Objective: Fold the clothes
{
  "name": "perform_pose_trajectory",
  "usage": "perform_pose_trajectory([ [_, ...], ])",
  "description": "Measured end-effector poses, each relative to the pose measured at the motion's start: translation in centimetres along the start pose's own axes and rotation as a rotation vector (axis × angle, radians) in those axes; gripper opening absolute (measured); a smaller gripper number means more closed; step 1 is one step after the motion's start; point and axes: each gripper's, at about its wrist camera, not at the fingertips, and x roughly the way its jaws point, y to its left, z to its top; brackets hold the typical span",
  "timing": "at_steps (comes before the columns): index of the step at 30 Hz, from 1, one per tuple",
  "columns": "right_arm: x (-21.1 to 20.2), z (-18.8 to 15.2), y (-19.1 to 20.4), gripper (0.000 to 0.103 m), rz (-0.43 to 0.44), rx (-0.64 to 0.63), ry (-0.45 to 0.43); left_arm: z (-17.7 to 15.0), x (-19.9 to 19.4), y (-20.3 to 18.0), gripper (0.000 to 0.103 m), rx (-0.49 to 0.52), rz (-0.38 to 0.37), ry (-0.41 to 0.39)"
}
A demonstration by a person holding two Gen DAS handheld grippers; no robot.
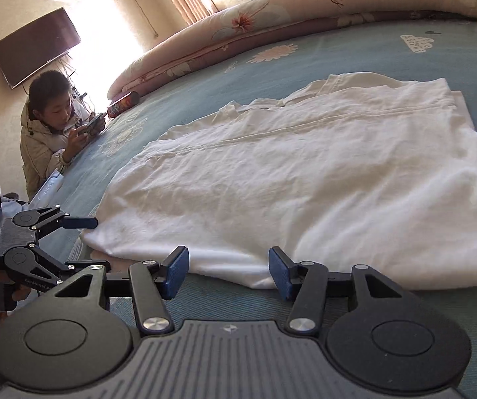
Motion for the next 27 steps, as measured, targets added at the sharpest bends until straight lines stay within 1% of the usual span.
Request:
perform_pose_trajectory([
  [2, -1.8, -0.1, -1.4, 0.059, 0.002, 0.048, -0.007, 0.1, -0.6, -0.1, 0.091, 0.013, 0.023, 0.003],
  [4, -3.2, 0.2, -1.8, 0.065, -0.008, 0.053, -0.032, 0.8, -1.4, -0.5, 0.091, 0.024, -0.006, -0.027],
  [6, -4.4, 0.7, -1.9, 0.068, -0.023, 0.044, -0.071, 1.8, -2.2, -1.2, 0.091, 0.029, -0.06, -0.072],
  [8, -4.6, 1.5, -2.0, 0.068, -0.017, 0.05, -0.11, 3.2, -2.3, -2.4, 0.092, 0.04, -0.107, -0.116],
  [9, -4.4, 1.9, -2.3, 0.069, -0.011, 0.071, -0.129, 3.9, -2.0, -3.0, 0.092, 0.044, -0.127, -0.126],
  [11, -3.4, 2.5, -3.1, 0.069, 0.002, 0.12, -0.14, 4.8, -1.1, -4.3, 0.092, 0.061, -0.148, -0.13],
  [13, -2.4, 2.4, -4.0, 0.069, -0.032, 0.154, -0.115, 5.1, 0.1, -5.1, 0.092, 0.078, -0.149, -0.112],
  [15, -2.2, 1.8, -4.9, 0.069, -0.087, 0.161, -0.084, 4.5, 1.1, -4.8, 0.091, 0.071, -0.123, -0.07],
  [17, -3.4, 0.7, -5.8, 0.069, -0.099, 0.159, -0.088, 3.6, 2.0, -4.0, 0.091, 0.05, -0.085, -0.02],
  [18, -4.0, 0.3, -6.3, 0.069, -0.107, 0.162, -0.09, 3.0, 2.3, -3.3, 0.093, 0.029, -0.057, 0.011],
  [20, -5.5, -0.3, -7.1, 0.069, -0.142, 0.174, -0.099, 1.8, 1.8, -1.3, 0.095, -0.048, -0.051, 0.015],
  [21, -6.2, -0.5, -7.4, 0.069, -0.165, 0.179, -0.101, 1.5, 1.4, -0.7, 0.095, -0.065, -0.038, 0.019],
  [23, -7.2, -0.4, -7.2, 0.07, -0.202, 0.165, -0.099, 1.3, 0.4, -0.5, 0.094, -0.04, -0.003, 0.011],
  [25, -7.5, 0.0, -6.0, 0.074, -0.226, 0.112, -0.106, 1.4, -0.6, -1.0, 0.094, 0.009, 0.027, -0.014],
  [27, -7.1, 0.6, -3.9, 0.074, -0.236, 0.033, -0.116, 2.0, -1.0, -2.3, 0.094, 0.102, 0.079, -0.052],
])
